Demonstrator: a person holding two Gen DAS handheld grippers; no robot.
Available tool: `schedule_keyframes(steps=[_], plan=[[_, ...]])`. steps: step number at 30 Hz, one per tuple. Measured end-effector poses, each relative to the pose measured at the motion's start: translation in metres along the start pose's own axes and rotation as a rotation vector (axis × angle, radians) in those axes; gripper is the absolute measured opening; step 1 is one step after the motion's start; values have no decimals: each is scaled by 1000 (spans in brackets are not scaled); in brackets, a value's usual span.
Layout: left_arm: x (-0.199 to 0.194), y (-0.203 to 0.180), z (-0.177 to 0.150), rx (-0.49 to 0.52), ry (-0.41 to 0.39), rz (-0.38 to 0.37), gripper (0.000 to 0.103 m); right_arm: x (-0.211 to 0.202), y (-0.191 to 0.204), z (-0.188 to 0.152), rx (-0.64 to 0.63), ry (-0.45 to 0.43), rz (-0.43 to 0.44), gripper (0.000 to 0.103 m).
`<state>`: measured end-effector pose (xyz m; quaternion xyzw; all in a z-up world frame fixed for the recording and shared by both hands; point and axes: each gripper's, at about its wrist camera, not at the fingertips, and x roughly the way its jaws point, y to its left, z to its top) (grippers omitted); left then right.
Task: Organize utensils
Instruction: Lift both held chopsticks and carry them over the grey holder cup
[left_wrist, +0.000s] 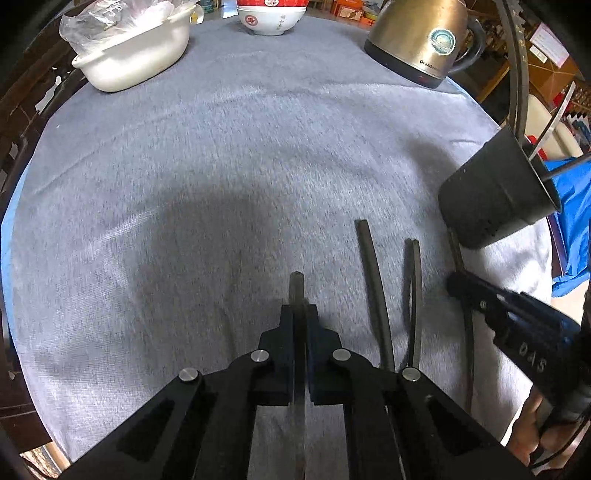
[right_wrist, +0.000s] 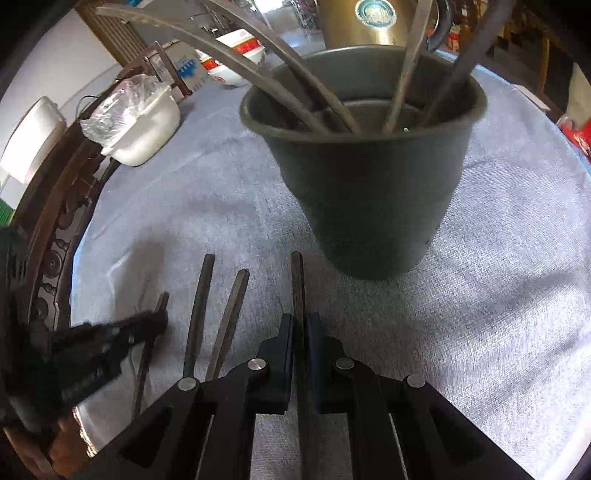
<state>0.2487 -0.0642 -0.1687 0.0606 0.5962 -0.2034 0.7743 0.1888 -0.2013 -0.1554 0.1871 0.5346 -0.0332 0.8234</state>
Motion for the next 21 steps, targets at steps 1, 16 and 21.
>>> schedule_keyframes(steps=[1, 16, 21], plan=[[0, 0, 0, 7, 0, 2, 6, 1, 3, 1, -9, 6, -15, 9], [9, 27, 27, -69, 76, -59, 6, 6, 23, 8, -74, 30, -99, 9], [5, 18, 19, -45, 51, -23, 6, 7, 24, 8, -79, 28, -95, 9]])
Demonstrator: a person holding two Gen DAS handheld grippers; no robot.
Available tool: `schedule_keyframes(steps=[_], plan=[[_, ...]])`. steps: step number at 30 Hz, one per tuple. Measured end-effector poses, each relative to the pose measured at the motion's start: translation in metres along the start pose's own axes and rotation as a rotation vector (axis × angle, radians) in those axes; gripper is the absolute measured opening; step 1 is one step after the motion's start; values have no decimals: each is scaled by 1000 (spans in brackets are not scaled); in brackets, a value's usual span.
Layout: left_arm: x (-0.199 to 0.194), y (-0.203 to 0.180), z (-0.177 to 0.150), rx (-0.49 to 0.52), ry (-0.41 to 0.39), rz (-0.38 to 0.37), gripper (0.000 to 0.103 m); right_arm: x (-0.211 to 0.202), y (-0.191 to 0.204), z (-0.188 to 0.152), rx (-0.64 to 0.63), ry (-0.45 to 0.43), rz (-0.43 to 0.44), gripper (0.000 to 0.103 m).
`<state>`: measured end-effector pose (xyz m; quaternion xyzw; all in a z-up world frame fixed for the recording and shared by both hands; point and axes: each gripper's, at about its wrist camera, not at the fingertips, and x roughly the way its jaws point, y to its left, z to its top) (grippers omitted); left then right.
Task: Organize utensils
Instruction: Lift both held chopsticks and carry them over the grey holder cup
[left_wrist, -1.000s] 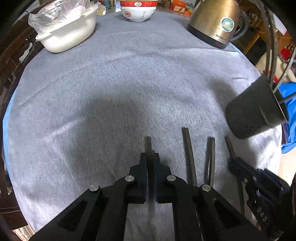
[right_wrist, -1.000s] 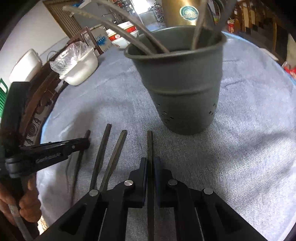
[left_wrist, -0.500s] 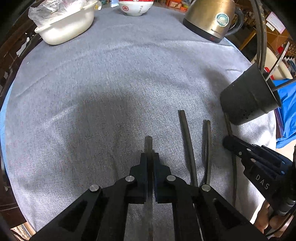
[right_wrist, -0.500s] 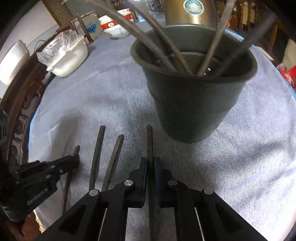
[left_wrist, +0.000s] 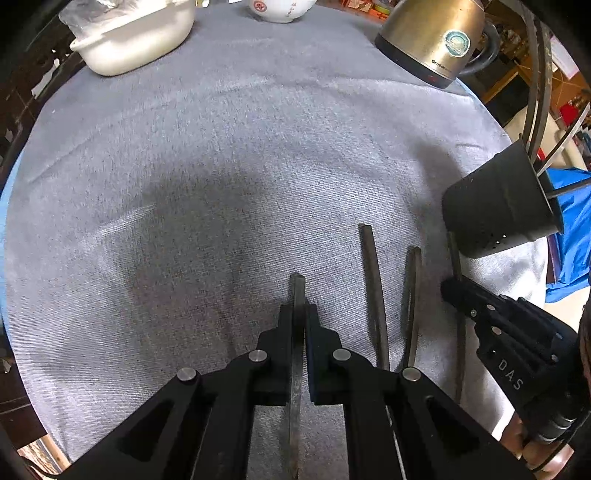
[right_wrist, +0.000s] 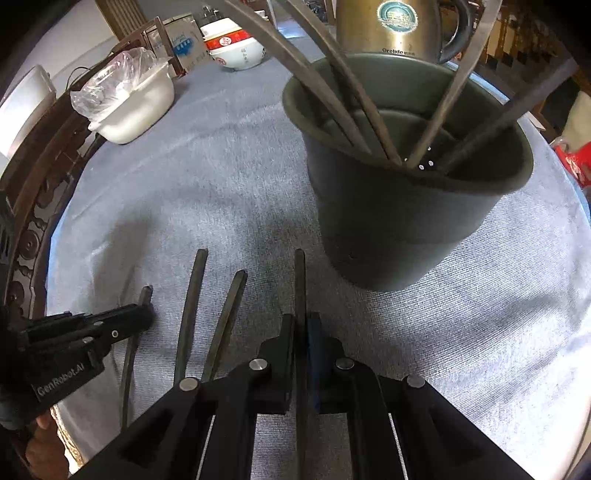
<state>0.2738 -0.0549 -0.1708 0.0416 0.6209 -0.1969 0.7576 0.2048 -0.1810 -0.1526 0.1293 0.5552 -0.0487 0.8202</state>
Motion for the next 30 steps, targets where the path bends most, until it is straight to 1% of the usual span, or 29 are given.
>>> schedule_keyframes(steps=[5, 9, 14, 18, 20, 25, 30], plan=[[-2, -9, -12, -2, -28, 47, 6, -4, -1, -8, -7, -44, 10, 8], [-13, -12, -20, -3, -72, 84, 6, -10, -10, -15, 42, -64, 63, 7], [-37, -16, -33, 2, -135, 125, 6, -25, -12, -18, 39, -109, 88, 7], [-59, -21, -36, 6, -188, 152, 6, -40, -9, -19, 35, -139, 112, 6], [-69, -24, -33, 15, -208, 158, 6, -44, -8, -20, 35, -152, 121, 6], [-89, -33, -39, 29, -253, 156, 6, -57, -5, -21, 42, -183, 172, 6], [-99, -36, -38, 39, -290, 157, 6, -74, -8, -23, 48, -221, 216, 6]])
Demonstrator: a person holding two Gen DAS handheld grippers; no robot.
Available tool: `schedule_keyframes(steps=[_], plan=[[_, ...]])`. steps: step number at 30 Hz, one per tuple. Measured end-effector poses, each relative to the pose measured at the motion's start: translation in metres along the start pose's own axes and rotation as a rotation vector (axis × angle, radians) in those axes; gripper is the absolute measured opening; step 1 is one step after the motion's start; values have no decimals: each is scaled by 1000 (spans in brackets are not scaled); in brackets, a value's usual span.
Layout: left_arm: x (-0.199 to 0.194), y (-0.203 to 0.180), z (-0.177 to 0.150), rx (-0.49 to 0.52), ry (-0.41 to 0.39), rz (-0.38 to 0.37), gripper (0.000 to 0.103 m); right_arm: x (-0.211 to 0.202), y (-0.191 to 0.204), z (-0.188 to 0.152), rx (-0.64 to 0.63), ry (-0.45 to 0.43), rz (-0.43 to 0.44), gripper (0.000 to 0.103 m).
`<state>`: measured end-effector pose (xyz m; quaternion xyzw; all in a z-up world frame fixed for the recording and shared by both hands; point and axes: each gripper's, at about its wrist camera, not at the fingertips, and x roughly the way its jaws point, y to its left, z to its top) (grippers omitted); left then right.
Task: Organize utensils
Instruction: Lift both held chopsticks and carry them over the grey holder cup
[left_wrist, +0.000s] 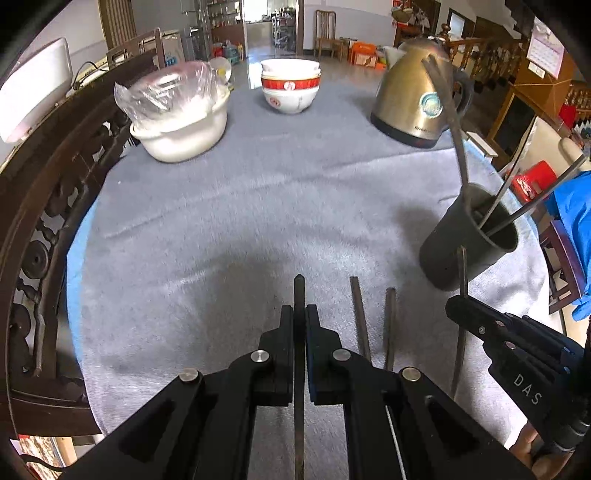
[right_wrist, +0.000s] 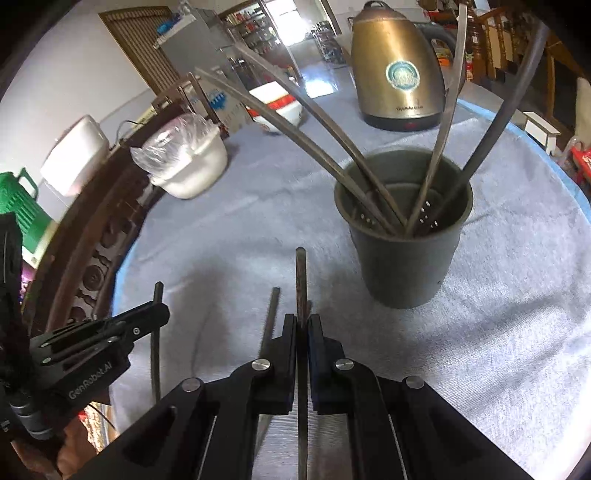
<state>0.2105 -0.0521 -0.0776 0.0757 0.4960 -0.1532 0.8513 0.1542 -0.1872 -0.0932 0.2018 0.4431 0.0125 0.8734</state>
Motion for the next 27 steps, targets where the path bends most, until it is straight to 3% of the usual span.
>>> schedule_keyframes(steps=[15, 27], plan=[[-53, 10, 9, -15, -104, -74, 6, -36, 9, 4, -12, -96, 62, 6], [-120, 14, 8, -35, -246, -115, 6, -77, 18, 5, -24, -248, 141, 6]])
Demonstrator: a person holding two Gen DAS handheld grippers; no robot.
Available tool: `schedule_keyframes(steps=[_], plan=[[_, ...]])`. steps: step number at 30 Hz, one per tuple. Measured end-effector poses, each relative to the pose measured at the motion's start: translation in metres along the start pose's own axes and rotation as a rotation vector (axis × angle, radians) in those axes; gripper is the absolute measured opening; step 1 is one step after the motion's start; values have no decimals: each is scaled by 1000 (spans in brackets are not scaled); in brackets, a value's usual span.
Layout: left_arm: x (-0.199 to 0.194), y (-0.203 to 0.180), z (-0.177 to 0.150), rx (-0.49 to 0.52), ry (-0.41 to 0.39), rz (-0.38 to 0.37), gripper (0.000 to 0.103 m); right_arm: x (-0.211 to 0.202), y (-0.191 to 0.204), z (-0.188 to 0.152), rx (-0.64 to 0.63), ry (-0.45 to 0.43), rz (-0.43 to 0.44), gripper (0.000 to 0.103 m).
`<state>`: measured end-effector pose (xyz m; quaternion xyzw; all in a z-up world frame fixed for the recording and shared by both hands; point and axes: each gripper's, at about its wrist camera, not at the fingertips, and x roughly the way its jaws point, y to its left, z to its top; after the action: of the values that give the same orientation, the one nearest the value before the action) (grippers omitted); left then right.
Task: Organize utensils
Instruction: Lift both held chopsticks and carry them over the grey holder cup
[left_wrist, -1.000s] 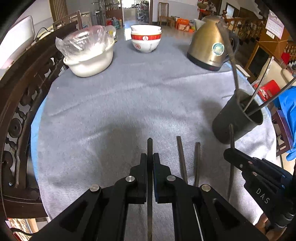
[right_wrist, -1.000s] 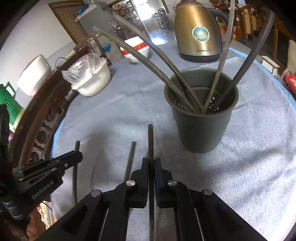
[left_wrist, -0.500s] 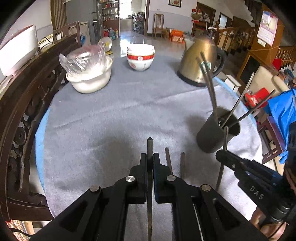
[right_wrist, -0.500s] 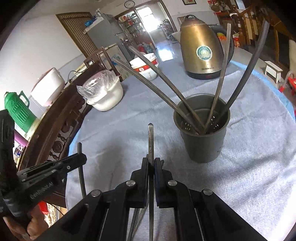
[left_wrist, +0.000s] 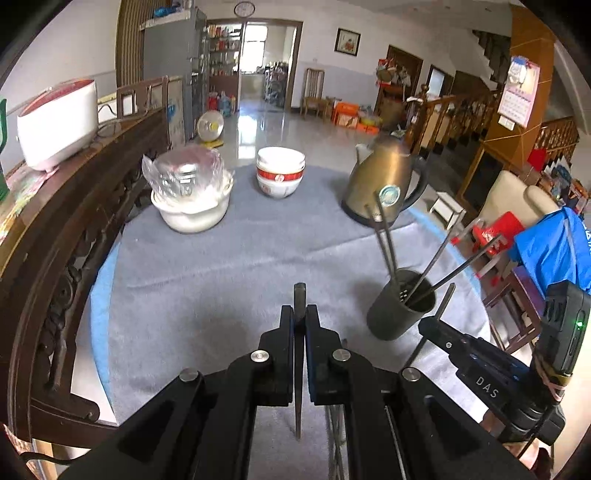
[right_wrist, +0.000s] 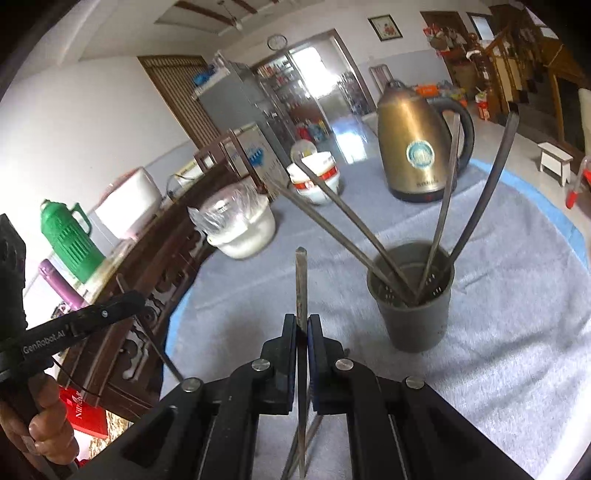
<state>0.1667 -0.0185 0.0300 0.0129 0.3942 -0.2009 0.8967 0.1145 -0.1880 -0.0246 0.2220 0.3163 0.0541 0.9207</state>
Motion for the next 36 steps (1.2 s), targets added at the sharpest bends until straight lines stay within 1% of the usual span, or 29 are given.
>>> schedule_keyframes(steps=[7, 15, 25, 36], plan=[[-16, -13, 1, 21, -34, -21, 6, -18, 9, 3, -18, -70, 16, 6], [-32, -24, 6, 33, -70, -36, 6, -36, 5, 11, -8, -139, 30, 6], [-40, -45, 13, 49, -97, -55, 6, -59, -20, 22, 70, -223, 23, 6], [-41, -66, 18, 75, -98, -75, 6, -83, -49, 30, 152, -303, 7, 6]])
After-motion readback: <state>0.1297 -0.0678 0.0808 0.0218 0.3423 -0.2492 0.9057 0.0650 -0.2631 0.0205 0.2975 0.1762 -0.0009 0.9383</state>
